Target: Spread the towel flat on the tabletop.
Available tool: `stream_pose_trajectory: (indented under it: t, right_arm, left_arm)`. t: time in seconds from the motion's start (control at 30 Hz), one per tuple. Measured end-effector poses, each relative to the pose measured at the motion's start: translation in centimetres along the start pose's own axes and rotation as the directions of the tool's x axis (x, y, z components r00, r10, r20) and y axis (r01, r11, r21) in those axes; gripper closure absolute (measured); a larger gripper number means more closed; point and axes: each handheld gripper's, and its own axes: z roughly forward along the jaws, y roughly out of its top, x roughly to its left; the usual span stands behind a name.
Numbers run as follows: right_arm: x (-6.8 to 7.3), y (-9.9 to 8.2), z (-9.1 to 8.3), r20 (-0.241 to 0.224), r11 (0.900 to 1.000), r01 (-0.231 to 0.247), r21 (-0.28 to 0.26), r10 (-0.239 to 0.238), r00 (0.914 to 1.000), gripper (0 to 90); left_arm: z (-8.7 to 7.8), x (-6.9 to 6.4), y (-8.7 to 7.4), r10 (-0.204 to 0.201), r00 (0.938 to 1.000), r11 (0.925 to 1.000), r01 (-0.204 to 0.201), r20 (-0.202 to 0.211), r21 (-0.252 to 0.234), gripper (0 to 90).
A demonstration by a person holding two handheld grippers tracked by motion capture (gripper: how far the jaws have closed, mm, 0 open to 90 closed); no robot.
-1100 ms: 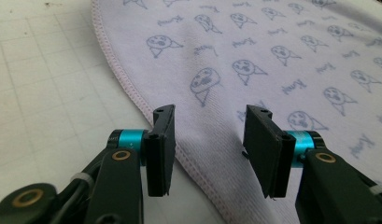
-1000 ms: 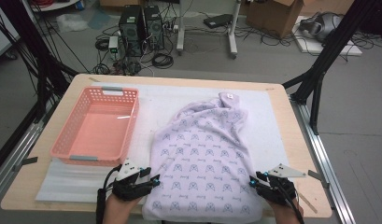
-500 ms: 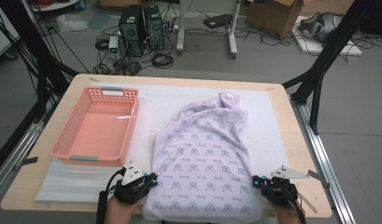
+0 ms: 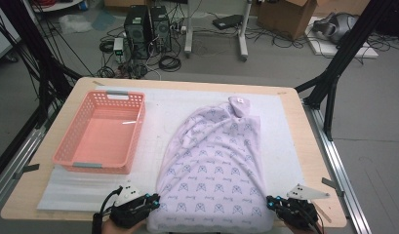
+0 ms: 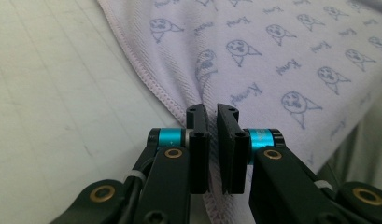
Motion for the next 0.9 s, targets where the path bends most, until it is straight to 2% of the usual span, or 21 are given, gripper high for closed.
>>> stream_pose_trajectory:
  t: [0.07,0.1,0.2,0.27,0.33,0.43,0.5,0.57,0.6,0.7,0.8,0.9]
  right_arm:
    - [0.2,-0.2,-0.2,0.0,1.0,0.003,0.006,-0.003,1.0,86.3]
    - [0.3,-0.2,-0.3,-0.004,1.0,0.001,0.004,-0.001,1.0,85.0]
    - [0.1,0.0,-0.6,0.004,0.9988,-0.025,-0.042,0.025,0.9997,70.2]
    - [-0.3,0.3,-0.7,0.004,0.9937,-0.051,-0.1,0.052,0.9987,64.6]
    - [-0.8,0.9,-0.2,0.055,0.9902,-0.042,-0.133,0.05,0.9972,62.5]
    - [-1.4,1.5,1.2,0.092,0.9933,-0.044,-0.107,0.054,0.9943,61.9]
    - [-1.4,1.7,2.3,0.085,0.9959,-0.035,-0.083,0.042,0.9955,62.1]
    - [-1.0,1.9,3.1,0.091,0.9981,0.003,-0.062,0.003,0.9959,62.9]
    - [-0.8,2.0,3.2,0.089,0.998,0.02,-0.06,-0.014,0.996,67.4]
    - [-0.8,2.1,3.1,0.052,0.9986,0.026,-0.047,-0.024,0.9984,85.2]
    - [-0.6,2.1,2.8,0.059,0.9994,0.026,-0.023,-0.024,0.998,86.8]
    - [-0.6,1.3,1.6,0.065,0.9999,0.013,0.001,-0.014,0.9978,87.0]
  left_arm:
    - [-0.1,-0.1,0.0,0.006,1.0,0.9999,-0.006,0.003,-0.011,81.1]
    - [-0.1,-0.1,0.1,0.006,1.0,0.9998,-0.006,0.002,-0.02,77.1]
    - [0.0,0.0,0.3,-0.001,1.0,0.9987,0.001,0.004,-0.051,64.5]
    - [0.1,0.1,0.4,0.0,1.0,0.9977,0.0,0.002,-0.067,60.0]
    - [0.2,0.2,0.6,-0.001,1.0,0.9968,0.001,-0.003,-0.08,57.9]
    - [0.4,0.3,0.8,-0.001,1.0,0.9953,0.0,-0.008,-0.097,55.8]
    - [0.5,0.3,0.9,0.003,0.9999,0.9952,-0.004,-0.011,-0.098,55.4]
    - [0.6,0.3,0.9,0.004,0.9999,0.995,-0.005,-0.015,-0.1,55.3]
    - [0.6,0.3,0.9,0.002,0.9999,0.9949,-0.004,-0.015,-0.101,55.3]
    - [0.6,0.4,0.9,0.006,0.9999,0.9949,-0.007,-0.016,-0.101,55.1]
    - [0.5,0.6,1.0,-0.001,0.9998,0.9938,-0.002,-0.02,-0.111,54.9]
    - [0.5,0.7,0.9,-0.005,0.9996,0.9935,0.002,-0.029,-0.113,53.3]
